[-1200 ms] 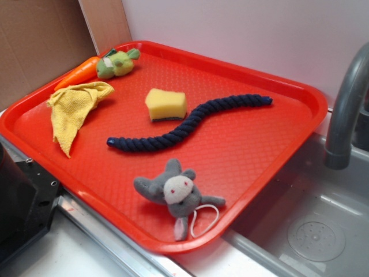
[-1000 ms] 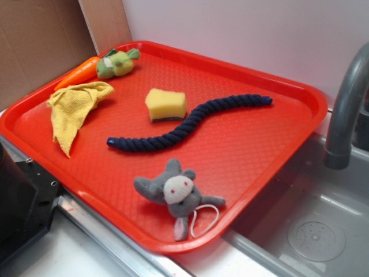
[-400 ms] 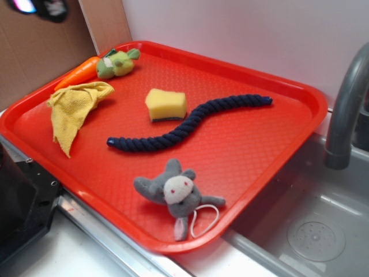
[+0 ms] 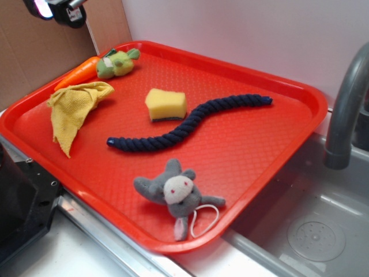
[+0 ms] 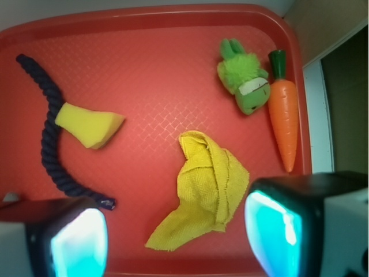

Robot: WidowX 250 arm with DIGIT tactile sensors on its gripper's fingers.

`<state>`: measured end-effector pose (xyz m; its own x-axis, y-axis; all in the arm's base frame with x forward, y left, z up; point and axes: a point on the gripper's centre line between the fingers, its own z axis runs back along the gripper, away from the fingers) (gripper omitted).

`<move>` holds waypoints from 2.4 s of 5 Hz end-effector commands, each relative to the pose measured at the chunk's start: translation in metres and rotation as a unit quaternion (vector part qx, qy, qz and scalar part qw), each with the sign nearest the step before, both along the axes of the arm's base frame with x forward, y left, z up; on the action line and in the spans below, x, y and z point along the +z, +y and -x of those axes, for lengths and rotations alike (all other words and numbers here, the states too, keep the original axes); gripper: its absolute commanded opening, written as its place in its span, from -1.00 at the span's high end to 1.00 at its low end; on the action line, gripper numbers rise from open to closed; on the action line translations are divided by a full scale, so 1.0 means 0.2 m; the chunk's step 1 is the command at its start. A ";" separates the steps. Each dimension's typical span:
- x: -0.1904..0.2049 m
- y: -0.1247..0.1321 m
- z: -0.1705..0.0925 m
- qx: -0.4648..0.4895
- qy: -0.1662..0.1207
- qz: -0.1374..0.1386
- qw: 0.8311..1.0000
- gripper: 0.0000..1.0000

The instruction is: Grab the green animal.

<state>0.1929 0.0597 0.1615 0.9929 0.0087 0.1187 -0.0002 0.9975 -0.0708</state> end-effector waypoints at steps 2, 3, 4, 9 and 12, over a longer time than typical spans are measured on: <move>-0.07 0.12 -0.18 -0.025 -0.023 -0.046 0.998 -1.00; -0.17 0.16 -0.33 -0.140 -0.028 -0.079 0.987 -1.00; -0.31 0.22 -0.45 -0.229 -0.013 -0.070 0.971 -1.00; -0.58 0.34 -0.50 -0.224 0.000 -0.038 0.974 1.00; 0.11 0.05 -0.31 -0.124 -0.055 -0.054 0.989 1.00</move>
